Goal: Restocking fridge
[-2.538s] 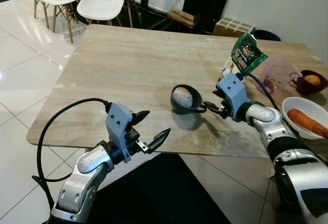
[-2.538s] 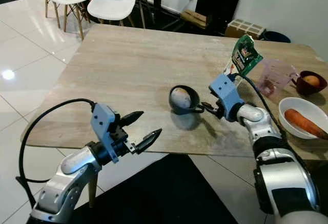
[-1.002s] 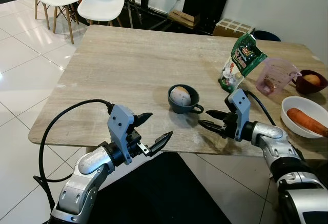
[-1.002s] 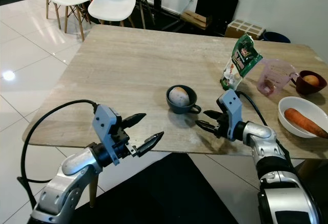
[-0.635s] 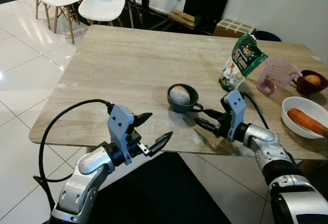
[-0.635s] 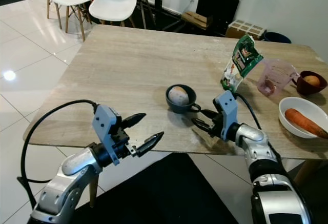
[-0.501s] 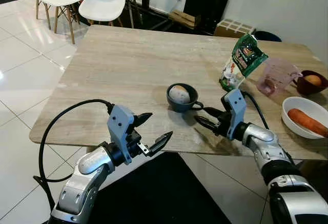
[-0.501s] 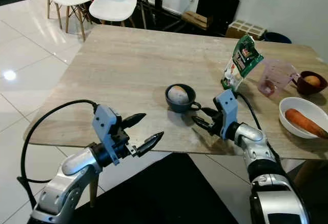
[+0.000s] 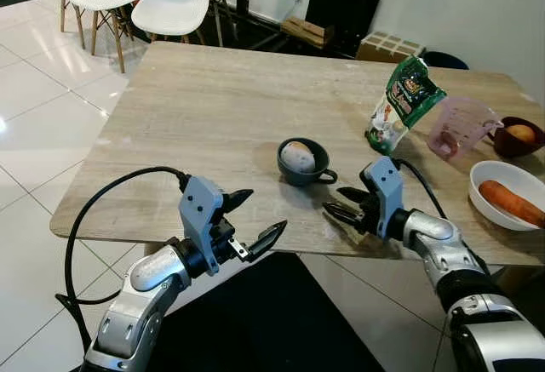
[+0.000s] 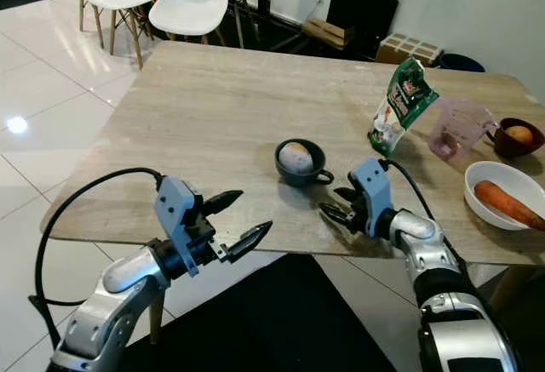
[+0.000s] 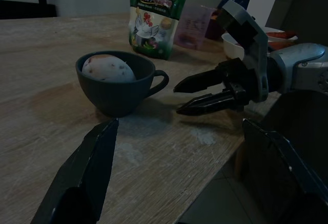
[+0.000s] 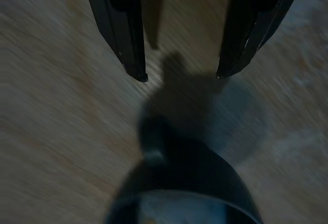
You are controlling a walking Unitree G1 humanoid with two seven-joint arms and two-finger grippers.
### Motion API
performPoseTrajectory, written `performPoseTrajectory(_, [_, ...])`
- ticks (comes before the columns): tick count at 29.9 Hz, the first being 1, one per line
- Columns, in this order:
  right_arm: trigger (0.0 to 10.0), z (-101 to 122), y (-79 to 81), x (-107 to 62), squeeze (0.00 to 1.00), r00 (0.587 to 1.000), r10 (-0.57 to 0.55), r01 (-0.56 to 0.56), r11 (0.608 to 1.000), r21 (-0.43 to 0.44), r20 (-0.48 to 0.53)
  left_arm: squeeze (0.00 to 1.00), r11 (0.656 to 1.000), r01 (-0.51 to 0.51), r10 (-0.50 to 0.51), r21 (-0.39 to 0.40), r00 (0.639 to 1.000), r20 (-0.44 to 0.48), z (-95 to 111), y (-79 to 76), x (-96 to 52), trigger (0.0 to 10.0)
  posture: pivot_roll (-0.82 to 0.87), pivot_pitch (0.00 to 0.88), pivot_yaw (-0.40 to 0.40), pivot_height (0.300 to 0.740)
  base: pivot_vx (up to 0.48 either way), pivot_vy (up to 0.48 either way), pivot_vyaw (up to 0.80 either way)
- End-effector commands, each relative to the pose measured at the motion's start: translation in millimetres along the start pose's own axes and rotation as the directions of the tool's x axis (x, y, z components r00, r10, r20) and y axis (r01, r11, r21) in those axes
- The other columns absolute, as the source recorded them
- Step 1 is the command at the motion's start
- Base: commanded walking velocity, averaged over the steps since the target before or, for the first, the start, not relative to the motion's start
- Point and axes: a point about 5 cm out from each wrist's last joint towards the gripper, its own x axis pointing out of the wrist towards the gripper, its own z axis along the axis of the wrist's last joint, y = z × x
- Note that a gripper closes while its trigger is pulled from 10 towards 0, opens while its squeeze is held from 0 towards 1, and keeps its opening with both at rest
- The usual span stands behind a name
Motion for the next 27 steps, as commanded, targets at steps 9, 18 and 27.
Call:
performPoseTrajectory(9, [10.0,4,-10.9,0.6,0.00,0.983,-0.176,0.173,0.983,0.055,0.050,0.00,1.000,0.021,-0.021,0.006,0.999,-0.026,-4,-1.8,0.3,10.0,-0.04,0.078,-0.068,0.736,0.000,0.000,0.00])
performPoseTrajectory(18, [10.0,12,-4.7,8.9,0.00,0.985,-0.129,0.116,0.987,0.113,0.116,0.00,1.000,0.016,-0.016,0.006,0.999,-0.029,-5,-1.6,-2.2,10.0,-0.03,0.081,-0.071,0.736,0.000,0.000,0.00])
performPoseTrajectory(27, [10.0,13,5.0,15.7,0.00,0.986,-0.084,0.067,0.990,0.123,0.144,0.00,1.000,0.019,-0.019,0.007,0.999,-0.030,-5,-1.4,-1.1,10.0,-0.03,0.081,-0.068,0.736,0.000,0.000,0.00])
